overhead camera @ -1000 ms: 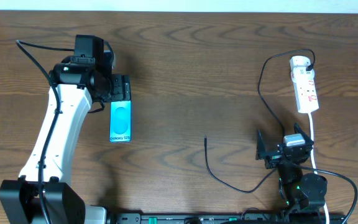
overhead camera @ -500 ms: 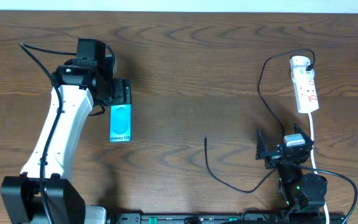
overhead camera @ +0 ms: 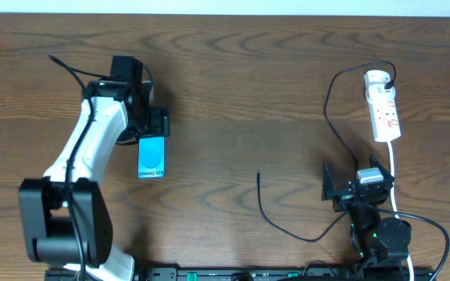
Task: Plug charger to phone and switch on socket
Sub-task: 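Move the left gripper forward over the smartphone, then lower the left gripper and close it on the smartphone's bottom edge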
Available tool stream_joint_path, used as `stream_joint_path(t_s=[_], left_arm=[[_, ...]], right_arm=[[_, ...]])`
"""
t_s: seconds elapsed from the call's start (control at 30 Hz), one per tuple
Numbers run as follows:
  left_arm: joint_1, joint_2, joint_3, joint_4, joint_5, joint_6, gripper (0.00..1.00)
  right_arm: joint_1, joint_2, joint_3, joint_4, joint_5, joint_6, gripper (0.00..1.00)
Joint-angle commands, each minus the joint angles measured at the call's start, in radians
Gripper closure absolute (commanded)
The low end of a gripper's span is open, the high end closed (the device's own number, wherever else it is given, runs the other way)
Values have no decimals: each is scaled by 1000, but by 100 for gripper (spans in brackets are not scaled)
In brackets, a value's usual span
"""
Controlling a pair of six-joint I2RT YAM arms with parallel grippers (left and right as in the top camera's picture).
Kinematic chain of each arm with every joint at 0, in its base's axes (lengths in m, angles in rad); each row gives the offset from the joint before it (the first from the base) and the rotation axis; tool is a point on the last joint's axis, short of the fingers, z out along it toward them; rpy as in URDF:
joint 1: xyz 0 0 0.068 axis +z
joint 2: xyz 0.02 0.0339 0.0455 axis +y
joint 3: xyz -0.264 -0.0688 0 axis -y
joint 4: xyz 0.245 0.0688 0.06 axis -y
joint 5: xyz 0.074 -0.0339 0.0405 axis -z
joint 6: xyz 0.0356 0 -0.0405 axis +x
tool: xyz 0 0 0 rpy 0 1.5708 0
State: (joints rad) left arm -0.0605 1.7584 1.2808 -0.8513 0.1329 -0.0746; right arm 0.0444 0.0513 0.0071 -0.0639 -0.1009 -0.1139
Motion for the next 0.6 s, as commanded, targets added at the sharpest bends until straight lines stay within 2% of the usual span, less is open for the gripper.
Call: stream_joint_path(t_s=[0.0, 0.23, 0.57], left_arm=[[5, 53, -15, 5, 5, 2, 16], [5, 121, -15, 26, 5, 2, 17], [5, 127, -16, 26, -48, 2, 16]], right_arm=[[3, -2, -2, -4, -3, 4, 1], [3, -2, -2, -4, -3, 5, 1], [3, -2, -2, -4, -3, 5, 1]])
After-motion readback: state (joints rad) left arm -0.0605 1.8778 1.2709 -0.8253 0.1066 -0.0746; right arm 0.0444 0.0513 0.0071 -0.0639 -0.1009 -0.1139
